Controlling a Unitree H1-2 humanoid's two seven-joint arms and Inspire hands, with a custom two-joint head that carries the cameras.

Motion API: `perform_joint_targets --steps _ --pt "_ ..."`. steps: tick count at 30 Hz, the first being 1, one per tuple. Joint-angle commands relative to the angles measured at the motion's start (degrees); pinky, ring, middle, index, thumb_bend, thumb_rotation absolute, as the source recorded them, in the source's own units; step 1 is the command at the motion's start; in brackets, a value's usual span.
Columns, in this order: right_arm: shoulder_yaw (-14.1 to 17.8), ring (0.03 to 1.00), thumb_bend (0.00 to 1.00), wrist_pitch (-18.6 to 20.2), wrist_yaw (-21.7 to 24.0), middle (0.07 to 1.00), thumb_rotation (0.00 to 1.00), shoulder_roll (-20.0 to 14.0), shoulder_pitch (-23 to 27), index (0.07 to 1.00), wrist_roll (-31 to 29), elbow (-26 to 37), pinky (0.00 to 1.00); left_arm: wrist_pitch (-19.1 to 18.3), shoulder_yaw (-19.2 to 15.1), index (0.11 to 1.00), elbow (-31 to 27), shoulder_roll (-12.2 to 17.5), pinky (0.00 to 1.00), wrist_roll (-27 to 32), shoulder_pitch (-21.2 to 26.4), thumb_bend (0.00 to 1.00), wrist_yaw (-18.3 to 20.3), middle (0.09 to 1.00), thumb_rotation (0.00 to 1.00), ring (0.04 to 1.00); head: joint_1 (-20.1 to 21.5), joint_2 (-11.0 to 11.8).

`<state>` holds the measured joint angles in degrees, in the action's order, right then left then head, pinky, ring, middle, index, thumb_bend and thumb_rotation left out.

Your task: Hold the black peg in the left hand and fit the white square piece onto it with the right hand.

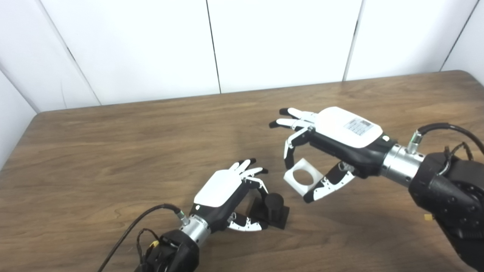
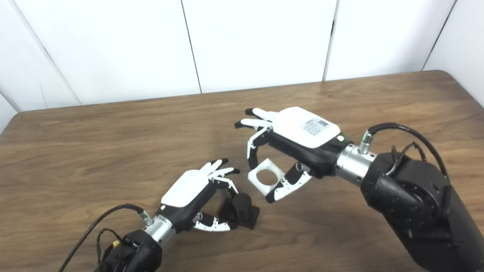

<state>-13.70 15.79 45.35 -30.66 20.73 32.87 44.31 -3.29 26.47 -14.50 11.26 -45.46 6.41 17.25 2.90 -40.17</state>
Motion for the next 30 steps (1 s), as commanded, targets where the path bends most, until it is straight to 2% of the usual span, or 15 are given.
perform_joint_targets --steps 1,16,30 --pt "0.2 1.0 0.51 0.7 0.6 0.924 0.16 0.3 2.5 0.497 -0.2 1.5 0.94 -0.5 0.4 0.491 1.2 0.4 1.0 -2.2 0.6 0.52 0.5 0.897 0.07 1.0 0.1 -0.1" --pt "-3.5 1.0 0.51 -1.6 1.2 0.922 0.16 3.6 2.4 0.497 2.8 -1.0 0.95 -0.2 0.6 0.491 1.1 0.3 1.0 -2.6 0.9 0.52 0.4 0.902 0.07 1.0 -0.1 -0.3" --pt "-4.8 1.0 0.51 -4.1 0.1 0.926 0.16 5.5 2.0 0.497 3.9 -4.6 0.96 -0.6 0.9 0.492 0.3 0.5 1.0 -3.4 0.6 0.52 0.9 0.899 0.07 1.0 -0.5 -0.5"
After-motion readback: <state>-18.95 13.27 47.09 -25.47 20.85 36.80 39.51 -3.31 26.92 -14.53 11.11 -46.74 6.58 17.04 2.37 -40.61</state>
